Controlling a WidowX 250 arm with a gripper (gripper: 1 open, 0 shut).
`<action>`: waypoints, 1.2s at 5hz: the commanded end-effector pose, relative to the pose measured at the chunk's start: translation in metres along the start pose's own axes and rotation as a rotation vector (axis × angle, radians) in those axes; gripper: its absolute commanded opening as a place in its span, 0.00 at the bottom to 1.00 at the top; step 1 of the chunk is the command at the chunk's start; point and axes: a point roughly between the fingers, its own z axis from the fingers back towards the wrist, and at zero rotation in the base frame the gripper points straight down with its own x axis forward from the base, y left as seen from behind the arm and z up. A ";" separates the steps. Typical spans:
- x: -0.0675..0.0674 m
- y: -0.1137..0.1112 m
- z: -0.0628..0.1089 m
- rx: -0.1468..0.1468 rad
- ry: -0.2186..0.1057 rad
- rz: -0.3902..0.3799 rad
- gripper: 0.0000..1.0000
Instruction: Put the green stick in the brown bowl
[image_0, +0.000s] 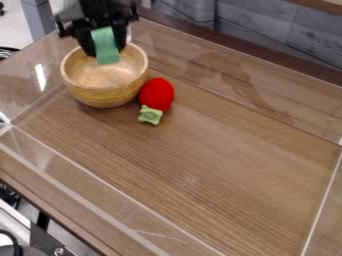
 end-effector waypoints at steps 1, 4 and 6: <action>0.006 0.008 -0.004 0.013 -0.039 0.033 0.00; 0.012 0.029 -0.003 0.045 0.003 0.039 1.00; 0.008 0.029 0.020 0.015 0.078 0.038 1.00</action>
